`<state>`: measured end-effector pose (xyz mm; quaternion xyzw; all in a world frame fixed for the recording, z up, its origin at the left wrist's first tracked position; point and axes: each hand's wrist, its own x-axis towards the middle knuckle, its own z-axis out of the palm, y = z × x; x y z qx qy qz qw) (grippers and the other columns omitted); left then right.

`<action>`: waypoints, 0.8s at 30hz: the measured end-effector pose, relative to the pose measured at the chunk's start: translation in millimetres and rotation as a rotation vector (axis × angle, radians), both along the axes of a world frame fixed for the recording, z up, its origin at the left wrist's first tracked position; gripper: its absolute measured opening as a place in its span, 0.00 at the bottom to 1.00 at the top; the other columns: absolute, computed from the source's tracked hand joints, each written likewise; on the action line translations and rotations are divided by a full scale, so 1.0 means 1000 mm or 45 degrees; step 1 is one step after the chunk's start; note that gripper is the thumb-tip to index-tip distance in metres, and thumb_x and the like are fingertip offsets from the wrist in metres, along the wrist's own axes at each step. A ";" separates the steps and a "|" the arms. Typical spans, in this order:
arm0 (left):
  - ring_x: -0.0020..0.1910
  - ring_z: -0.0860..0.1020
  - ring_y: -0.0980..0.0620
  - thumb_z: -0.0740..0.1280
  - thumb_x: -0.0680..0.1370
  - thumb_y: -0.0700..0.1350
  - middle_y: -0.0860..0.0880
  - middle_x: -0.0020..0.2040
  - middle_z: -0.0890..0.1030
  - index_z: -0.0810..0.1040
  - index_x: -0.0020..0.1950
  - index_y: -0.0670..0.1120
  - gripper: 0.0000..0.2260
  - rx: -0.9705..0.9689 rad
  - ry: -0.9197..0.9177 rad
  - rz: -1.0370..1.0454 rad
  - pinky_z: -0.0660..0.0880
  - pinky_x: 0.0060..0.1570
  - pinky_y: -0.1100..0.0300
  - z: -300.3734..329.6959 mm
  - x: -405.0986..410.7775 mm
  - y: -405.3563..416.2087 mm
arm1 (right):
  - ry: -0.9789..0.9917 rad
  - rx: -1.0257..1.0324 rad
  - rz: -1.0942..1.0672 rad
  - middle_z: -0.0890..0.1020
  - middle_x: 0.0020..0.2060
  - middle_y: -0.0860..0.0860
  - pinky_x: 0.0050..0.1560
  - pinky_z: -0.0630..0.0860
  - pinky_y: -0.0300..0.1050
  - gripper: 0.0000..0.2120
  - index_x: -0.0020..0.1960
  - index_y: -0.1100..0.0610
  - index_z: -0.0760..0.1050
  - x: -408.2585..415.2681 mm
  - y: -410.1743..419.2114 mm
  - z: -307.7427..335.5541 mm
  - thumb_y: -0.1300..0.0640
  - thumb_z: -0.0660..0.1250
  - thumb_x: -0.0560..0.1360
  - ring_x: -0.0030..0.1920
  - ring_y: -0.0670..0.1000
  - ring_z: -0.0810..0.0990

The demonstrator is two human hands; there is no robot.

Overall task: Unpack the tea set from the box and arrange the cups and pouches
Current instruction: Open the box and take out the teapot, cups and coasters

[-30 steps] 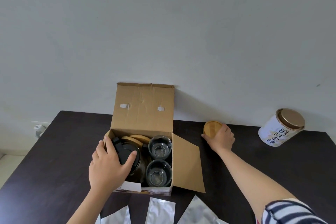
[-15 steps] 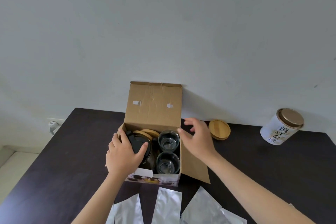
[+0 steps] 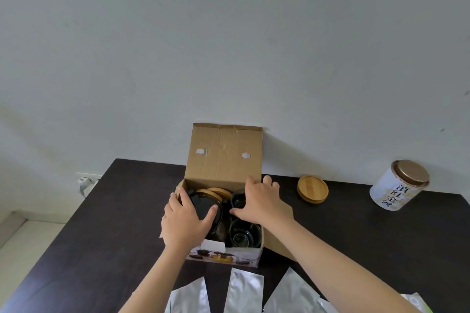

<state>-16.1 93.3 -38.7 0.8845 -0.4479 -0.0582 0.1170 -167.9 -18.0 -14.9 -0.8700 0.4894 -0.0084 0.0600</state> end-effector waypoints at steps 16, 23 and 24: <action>0.71 0.63 0.38 0.53 0.72 0.72 0.38 0.74 0.60 0.47 0.77 0.41 0.46 0.000 -0.004 0.000 0.69 0.63 0.47 0.000 0.001 0.000 | -1.080 0.247 -0.469 0.71 0.60 0.48 0.55 0.69 0.35 0.36 0.69 0.56 0.66 -0.104 -0.005 0.001 0.52 0.78 0.66 0.59 0.45 0.70; 0.70 0.64 0.37 0.54 0.72 0.72 0.37 0.73 0.61 0.48 0.77 0.41 0.46 0.018 -0.025 0.005 0.71 0.61 0.46 -0.001 0.000 -0.001 | -0.683 0.301 -0.874 0.70 0.62 0.56 0.48 0.76 0.49 0.36 0.68 0.58 0.68 -0.194 -0.022 -0.050 0.51 0.76 0.64 0.56 0.57 0.77; 0.70 0.64 0.37 0.54 0.72 0.72 0.37 0.74 0.61 0.48 0.77 0.41 0.46 0.022 -0.026 0.004 0.71 0.61 0.46 -0.001 0.000 -0.002 | -0.644 0.299 -0.905 0.70 0.63 0.56 0.49 0.76 0.50 0.36 0.69 0.59 0.67 -0.203 -0.024 -0.055 0.52 0.76 0.64 0.57 0.58 0.77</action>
